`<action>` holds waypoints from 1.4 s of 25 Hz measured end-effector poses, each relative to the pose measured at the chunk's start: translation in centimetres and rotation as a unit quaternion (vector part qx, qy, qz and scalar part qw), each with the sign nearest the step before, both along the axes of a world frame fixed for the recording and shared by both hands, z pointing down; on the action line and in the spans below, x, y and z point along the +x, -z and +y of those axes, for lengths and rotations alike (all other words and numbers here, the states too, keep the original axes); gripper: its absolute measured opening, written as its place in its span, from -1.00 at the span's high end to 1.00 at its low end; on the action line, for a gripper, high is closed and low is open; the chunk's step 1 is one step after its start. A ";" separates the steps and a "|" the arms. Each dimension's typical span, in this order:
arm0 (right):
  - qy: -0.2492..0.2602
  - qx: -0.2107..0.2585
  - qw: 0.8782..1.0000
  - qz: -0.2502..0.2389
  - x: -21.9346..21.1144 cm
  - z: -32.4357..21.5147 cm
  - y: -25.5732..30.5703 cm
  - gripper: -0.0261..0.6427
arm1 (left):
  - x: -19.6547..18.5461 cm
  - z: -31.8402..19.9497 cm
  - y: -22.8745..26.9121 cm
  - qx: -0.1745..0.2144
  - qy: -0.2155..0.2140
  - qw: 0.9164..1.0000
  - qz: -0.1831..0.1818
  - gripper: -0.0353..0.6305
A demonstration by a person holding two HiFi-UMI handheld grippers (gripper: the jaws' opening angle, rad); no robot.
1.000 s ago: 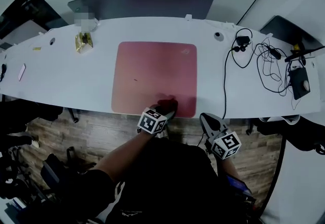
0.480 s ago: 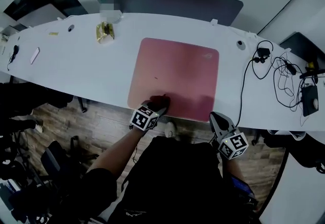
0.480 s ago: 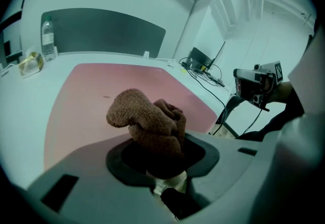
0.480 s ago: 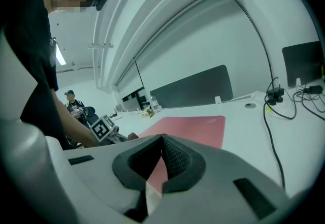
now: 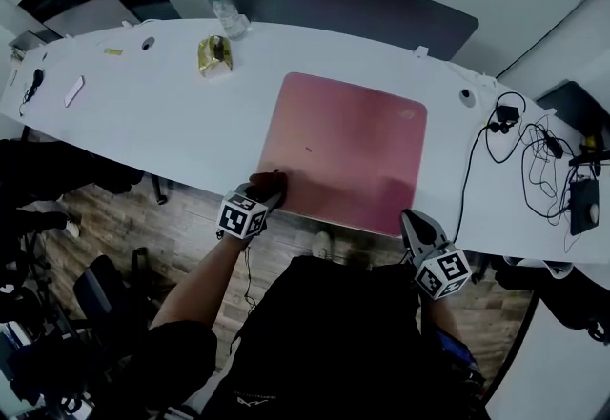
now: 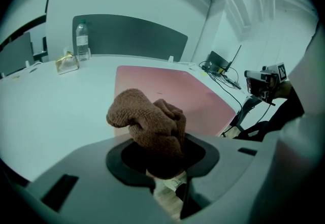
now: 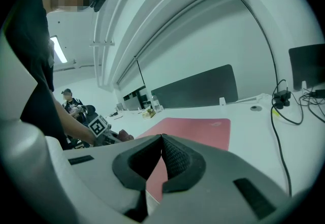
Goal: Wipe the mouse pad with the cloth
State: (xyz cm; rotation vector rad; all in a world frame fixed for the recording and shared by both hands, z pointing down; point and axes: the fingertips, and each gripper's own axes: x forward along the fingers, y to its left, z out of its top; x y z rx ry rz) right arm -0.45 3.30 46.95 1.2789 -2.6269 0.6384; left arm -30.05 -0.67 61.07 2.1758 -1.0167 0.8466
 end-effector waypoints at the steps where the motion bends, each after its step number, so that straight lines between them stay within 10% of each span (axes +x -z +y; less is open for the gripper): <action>1: 0.001 0.001 1.000 0.000 -0.2 -0.2 0.1 0.85 | -0.9 -0.1 0.0 0.001 0.007 1.000 -0.003 0.48; 22: -0.001 0.010 1.000 0.007 -1.1 -1.8 0.3 0.85 | -13.0 -2.6 0.4 0.016 0.131 0.990 -0.044 0.48; 35: -0.047 0.005 0.999 0.004 1.2 -1.0 -0.1 0.85 | -9.0 -7.8 0.4 0.024 0.093 0.992 -0.076 0.48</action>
